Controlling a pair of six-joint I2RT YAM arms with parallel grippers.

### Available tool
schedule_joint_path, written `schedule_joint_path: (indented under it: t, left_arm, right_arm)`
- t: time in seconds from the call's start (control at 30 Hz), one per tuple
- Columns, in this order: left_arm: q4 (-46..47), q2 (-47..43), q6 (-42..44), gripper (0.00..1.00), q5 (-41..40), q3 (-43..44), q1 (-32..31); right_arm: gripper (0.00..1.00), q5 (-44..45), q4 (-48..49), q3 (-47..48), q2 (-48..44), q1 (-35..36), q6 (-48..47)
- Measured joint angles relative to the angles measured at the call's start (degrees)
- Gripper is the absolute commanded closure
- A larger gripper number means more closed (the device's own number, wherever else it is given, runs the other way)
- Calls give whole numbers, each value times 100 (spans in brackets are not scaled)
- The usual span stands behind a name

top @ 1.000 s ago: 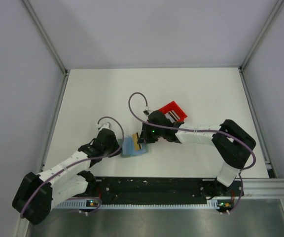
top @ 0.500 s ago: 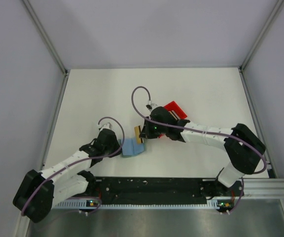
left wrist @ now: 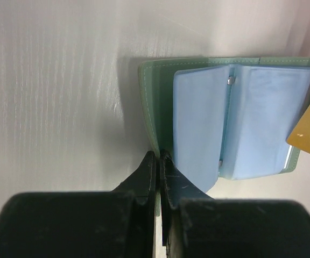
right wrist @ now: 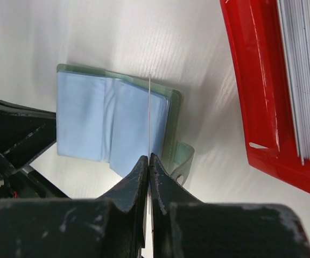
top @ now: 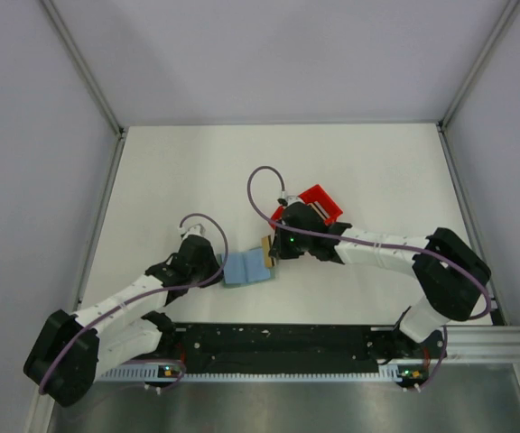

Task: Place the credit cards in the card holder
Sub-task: Turn over the card slot in the card holder.

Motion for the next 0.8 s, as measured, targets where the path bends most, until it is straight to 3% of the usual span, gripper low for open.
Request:
schedule_joint_path:
  t: [0.8]
  left_arm:
    - [0, 0, 0, 100, 0, 2, 0]
  right_arm:
    - [100, 216, -17, -162, -59, 0, 68]
